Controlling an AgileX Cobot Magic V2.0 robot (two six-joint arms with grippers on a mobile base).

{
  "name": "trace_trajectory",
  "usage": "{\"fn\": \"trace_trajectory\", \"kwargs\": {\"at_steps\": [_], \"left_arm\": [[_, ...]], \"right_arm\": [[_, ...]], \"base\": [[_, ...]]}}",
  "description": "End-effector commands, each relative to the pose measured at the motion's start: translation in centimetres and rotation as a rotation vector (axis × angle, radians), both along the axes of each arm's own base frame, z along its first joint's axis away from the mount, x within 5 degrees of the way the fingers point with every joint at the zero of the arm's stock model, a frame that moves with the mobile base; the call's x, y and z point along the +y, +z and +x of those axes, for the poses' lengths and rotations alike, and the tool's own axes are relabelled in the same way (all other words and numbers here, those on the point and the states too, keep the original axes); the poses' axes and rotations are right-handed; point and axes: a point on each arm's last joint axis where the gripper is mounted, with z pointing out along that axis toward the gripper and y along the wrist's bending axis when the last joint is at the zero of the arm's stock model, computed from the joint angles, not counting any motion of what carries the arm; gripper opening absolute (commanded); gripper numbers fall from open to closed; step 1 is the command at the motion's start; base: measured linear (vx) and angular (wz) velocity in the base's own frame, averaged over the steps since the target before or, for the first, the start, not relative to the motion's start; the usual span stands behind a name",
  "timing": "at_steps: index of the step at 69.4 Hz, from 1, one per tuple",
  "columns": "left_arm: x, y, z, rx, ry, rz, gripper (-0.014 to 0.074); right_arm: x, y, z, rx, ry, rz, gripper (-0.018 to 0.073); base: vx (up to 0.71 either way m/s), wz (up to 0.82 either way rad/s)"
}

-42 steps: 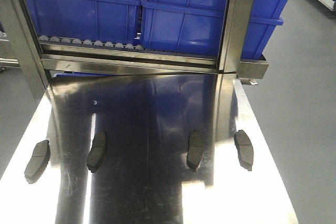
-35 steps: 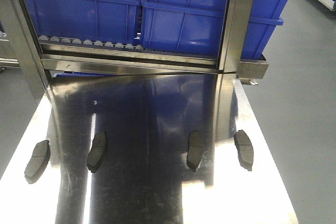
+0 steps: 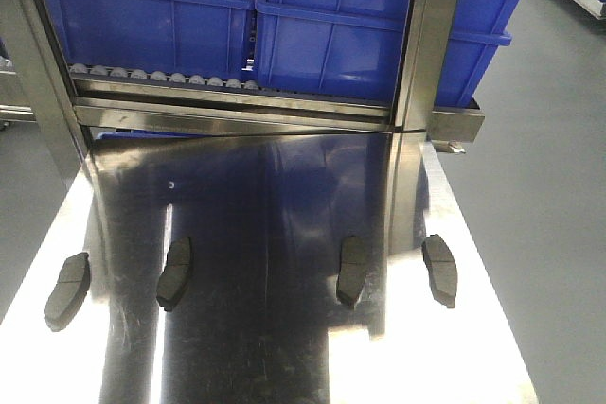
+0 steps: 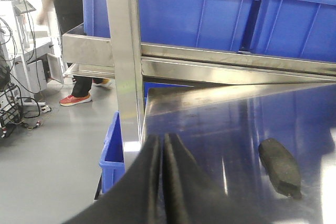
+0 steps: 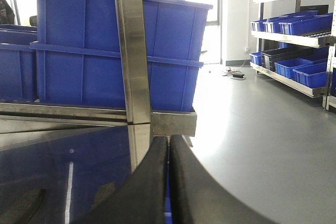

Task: Move and align brake pads A on conveyor

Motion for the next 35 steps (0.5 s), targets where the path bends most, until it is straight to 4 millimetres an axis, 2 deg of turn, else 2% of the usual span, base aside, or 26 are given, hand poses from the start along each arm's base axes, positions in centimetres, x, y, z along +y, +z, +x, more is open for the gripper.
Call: {"fn": "trace_trajectory", "kwargs": {"at_steps": [1,35], "left_arm": [[-0.06,0.14,0.0,-0.066,-0.008,-0.004,-0.0006],[-0.08,0.4,0.0,-0.094,-0.01,-0.003,-0.0006]], "right_arm": [[0.01,0.31,-0.09,-0.068,-0.003,-0.016,-0.0011],[0.01,0.31,-0.09,-0.068,-0.003,-0.016,-0.0011]], "base": [[0.0,0.0],[0.0,0.0]]}}
